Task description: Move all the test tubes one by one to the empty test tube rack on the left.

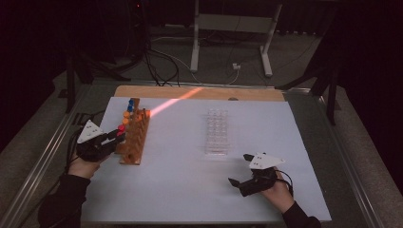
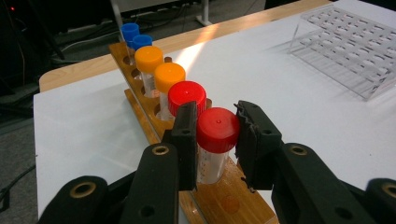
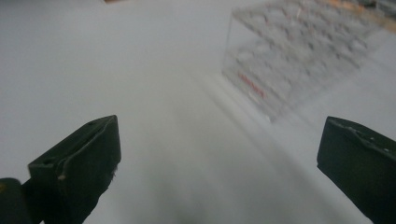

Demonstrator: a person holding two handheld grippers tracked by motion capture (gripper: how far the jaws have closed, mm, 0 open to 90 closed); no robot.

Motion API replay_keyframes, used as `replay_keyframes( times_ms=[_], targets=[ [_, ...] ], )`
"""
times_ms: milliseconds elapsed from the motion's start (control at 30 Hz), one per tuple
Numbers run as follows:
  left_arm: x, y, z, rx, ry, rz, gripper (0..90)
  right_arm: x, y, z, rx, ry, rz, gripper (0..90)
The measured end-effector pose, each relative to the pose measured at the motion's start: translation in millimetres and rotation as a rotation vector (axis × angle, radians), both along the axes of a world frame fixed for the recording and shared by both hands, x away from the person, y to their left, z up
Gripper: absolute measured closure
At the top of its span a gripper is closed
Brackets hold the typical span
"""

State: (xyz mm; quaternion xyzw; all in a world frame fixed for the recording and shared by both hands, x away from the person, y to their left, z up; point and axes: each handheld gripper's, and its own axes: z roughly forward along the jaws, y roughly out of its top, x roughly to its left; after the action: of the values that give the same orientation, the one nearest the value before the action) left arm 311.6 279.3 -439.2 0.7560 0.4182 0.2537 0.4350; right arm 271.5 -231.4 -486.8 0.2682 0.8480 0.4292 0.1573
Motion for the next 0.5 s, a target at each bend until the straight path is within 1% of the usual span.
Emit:
replay_keyframes(
  times_ms=[33,133,167,233,267,300,367,400,433,467,500],
  targets=[
    [0.0,0.1,-0.1,0.000,-0.001,-0.001,71.1,0.5,-2.1,-2.2,-0.010,0.011,-0.007,0.0],
    [-0.3,-0.2,0.2,0.003,0.001,-0.007,70.3,2.8,-6.9,-7.2,-0.017,0.036,-0.021,0.0],
    [-0.6,-0.4,0.5,-0.003,-0.002,-0.013,68.1,3.3,-7.6,-7.8,-0.020,0.039,-0.022,0.0],
    [-2.2,-2.8,2.8,0.008,-0.005,-0.022,59.4,4.0,-7.7,-8.0,-0.018,0.042,-0.021,0.0],
    [-3.4,-5.0,4.8,0.022,0.000,-0.026,52.0,4.1,-7.6,-8.0,-0.018,0.040,-0.020,0.0],
    [-5.3,-7.9,7.4,0.037,-0.003,-0.014,44.5,3.9,-7.4,-7.9,-0.017,0.040,-0.018,0.0],
    [-10.7,-13.1,13.7,0.026,-0.012,-0.032,32.5,3.6,-7.5,-7.5,-0.014,0.041,-0.019,0.0],
    [-14.0,-16.4,17.1,0.019,-0.017,-0.046,26.6,3.5,-7.6,-7.2,-0.012,0.039,-0.018,0.0],
    [-17.5,-20.3,20.1,0.009,-0.020,-0.076,24.0,3.3,-7.9,-6.6,-0.009,0.040,-0.019,0.0],
    [-21.0,-25.0,22.6,0.003,-0.025,-0.101,18.4,3.2,-8.2,-6.2,-0.005,0.040,-0.019,0.0],
    [-24.5,-29.4,24.6,-0.010,-0.023,-0.139,16.2,3.2,-8.5,-5.9,-0.002,0.037,-0.018,0.0]
  ],
)
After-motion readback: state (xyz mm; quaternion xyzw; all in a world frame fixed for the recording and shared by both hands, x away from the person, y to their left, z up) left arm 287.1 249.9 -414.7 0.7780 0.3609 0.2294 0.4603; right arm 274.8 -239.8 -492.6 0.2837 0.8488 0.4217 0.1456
